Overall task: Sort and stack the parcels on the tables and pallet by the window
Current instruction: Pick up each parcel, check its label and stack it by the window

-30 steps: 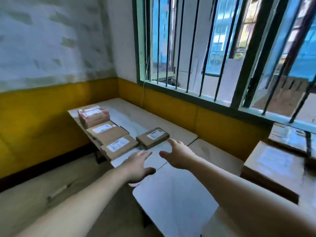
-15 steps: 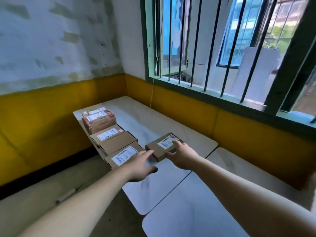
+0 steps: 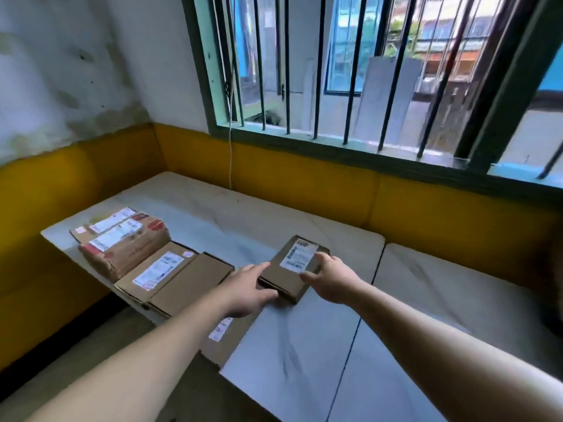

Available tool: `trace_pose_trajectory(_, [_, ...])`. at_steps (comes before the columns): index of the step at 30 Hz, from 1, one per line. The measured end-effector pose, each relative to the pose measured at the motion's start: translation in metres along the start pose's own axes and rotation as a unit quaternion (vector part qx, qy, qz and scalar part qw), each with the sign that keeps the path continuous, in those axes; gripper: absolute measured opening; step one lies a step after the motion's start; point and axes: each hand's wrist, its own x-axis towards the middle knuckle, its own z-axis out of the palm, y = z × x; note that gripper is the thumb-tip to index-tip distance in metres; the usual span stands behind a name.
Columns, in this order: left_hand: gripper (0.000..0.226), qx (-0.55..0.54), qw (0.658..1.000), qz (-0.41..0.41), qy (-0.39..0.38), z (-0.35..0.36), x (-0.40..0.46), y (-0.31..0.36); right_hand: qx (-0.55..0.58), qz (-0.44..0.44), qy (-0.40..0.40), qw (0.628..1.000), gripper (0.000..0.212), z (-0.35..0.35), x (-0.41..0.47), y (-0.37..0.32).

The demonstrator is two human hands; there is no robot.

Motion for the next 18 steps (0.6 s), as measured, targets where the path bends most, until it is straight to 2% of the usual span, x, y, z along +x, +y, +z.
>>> trace_pose_trajectory(6, [0.077, -0.002, 0.998, 0.027, -0.049, 0.001, 0.053, -0.014, 0.025, 0.05, 0.013, 0.998, 0.066, 0.007, 0.019, 0.002])
trace_pose_trajectory(13, [0.075, 0.027, 0.995, 0.018, -0.095, 0.01, 0.117, -0.027, 0.062, 0.093, -0.001, 0.994, 0.066, 0.023, 0.082, 0.013])
trace_pose_trajectory(18, [0.074, 0.006, 0.994, 0.0, -0.106, 0.015, 0.152, -0.045, 0.071, 0.126, -0.006, 0.989, 0.066, 0.045, 0.117, 0.02])
